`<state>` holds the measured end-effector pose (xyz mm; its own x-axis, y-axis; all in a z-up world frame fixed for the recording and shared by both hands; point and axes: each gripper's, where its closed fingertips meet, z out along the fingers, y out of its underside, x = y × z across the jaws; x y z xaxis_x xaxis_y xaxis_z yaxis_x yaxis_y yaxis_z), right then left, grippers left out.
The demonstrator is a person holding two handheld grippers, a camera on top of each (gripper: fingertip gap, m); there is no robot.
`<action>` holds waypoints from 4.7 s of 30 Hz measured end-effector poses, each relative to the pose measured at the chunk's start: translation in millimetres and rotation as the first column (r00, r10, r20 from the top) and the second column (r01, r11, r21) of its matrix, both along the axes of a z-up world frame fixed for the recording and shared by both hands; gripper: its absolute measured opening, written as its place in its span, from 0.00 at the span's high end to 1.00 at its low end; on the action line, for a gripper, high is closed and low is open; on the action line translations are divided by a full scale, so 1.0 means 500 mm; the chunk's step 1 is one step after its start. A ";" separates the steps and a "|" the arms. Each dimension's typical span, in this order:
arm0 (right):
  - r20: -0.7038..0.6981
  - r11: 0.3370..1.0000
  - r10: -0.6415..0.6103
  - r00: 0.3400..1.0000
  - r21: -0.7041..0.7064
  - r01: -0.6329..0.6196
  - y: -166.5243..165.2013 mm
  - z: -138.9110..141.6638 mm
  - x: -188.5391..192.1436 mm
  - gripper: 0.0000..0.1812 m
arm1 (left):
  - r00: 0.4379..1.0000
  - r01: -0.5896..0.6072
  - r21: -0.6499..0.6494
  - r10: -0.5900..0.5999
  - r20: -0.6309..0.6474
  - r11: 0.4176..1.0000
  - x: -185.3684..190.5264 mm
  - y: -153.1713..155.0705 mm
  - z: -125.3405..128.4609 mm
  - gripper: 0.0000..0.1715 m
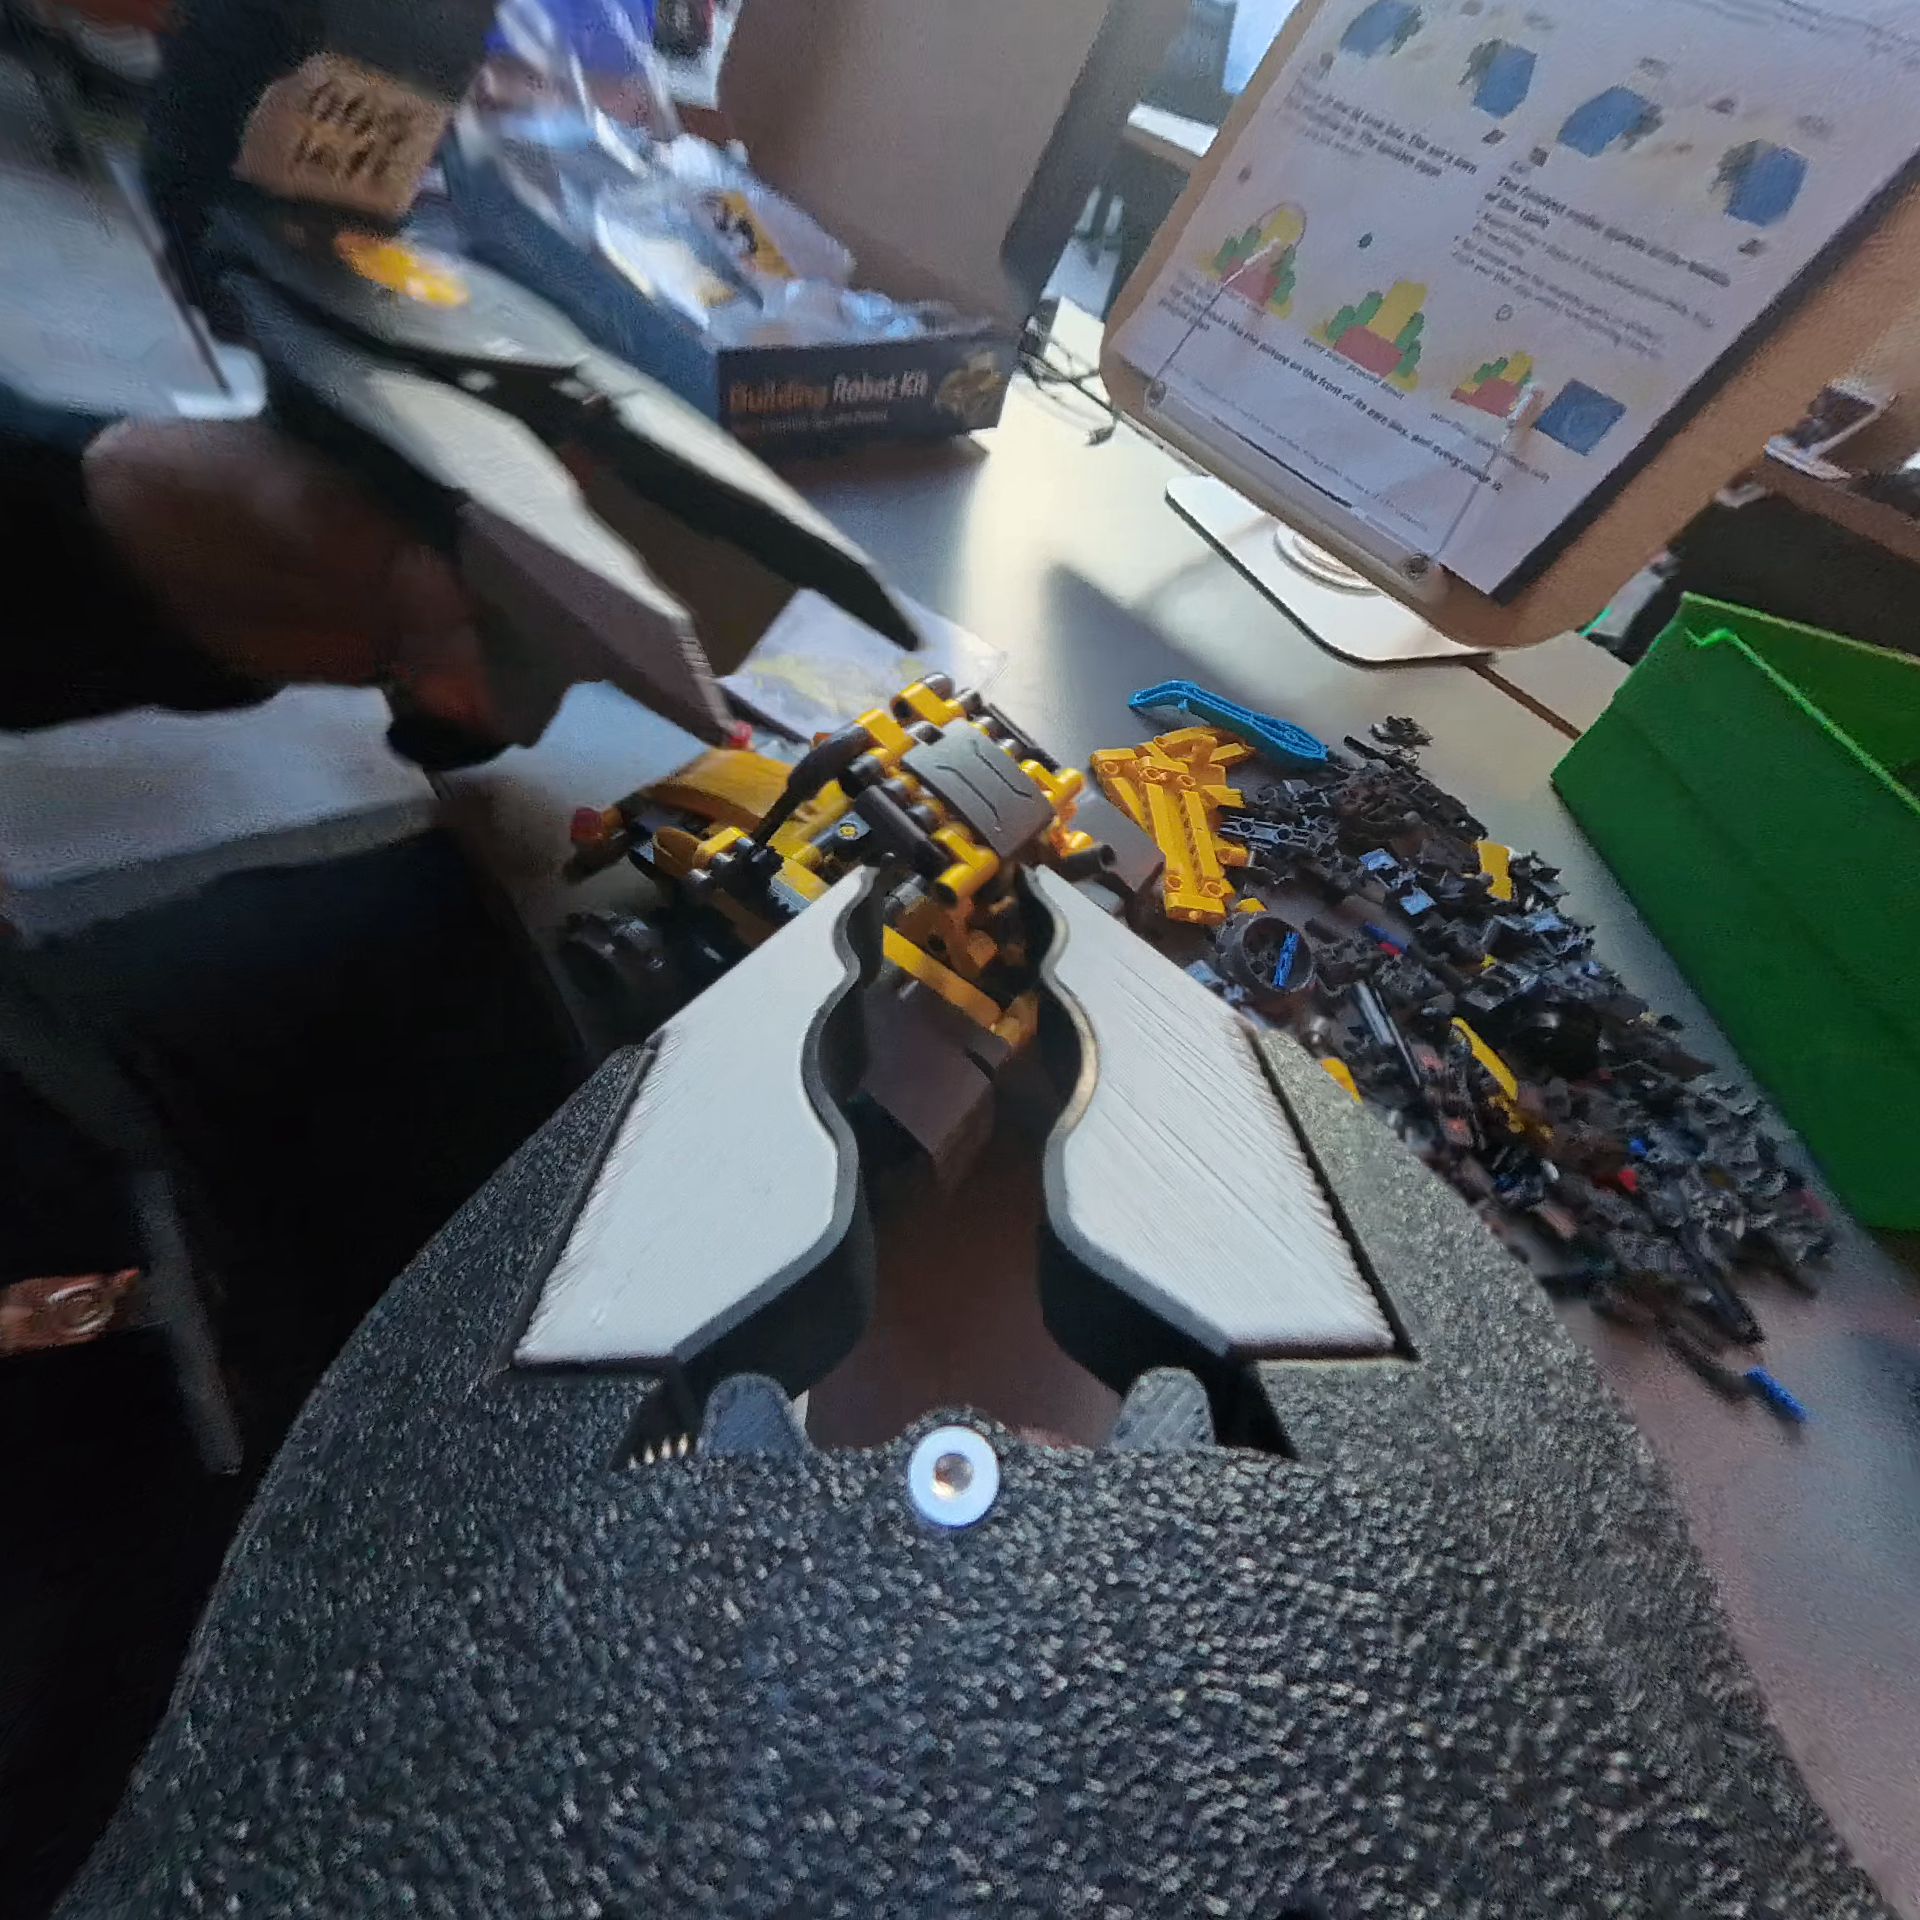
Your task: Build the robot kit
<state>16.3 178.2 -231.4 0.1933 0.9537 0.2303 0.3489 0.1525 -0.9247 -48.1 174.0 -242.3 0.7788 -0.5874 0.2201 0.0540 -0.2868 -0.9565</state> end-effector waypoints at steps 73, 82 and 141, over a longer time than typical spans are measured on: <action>-0.285 0.937 0.070 0.956 -0.309 -0.161 0.068 0.047 0.107 0.70 | 0.996 -0.004 -0.163 -0.011 -0.089 0.987 0.153 -0.218 -0.137 0.60; -0.351 0.957 0.060 0.934 -0.246 -0.154 0.179 0.090 0.036 0.69 | 0.991 0.094 -0.118 -0.104 -0.085 0.989 0.084 -0.190 -0.115 0.66; -0.240 0.808 0.324 0.915 -0.433 -0.399 0.048 0.000 0.007 0.84 | 0.961 0.185 0.156 -0.145 -0.236 0.970 0.067 0.048 0.002 0.65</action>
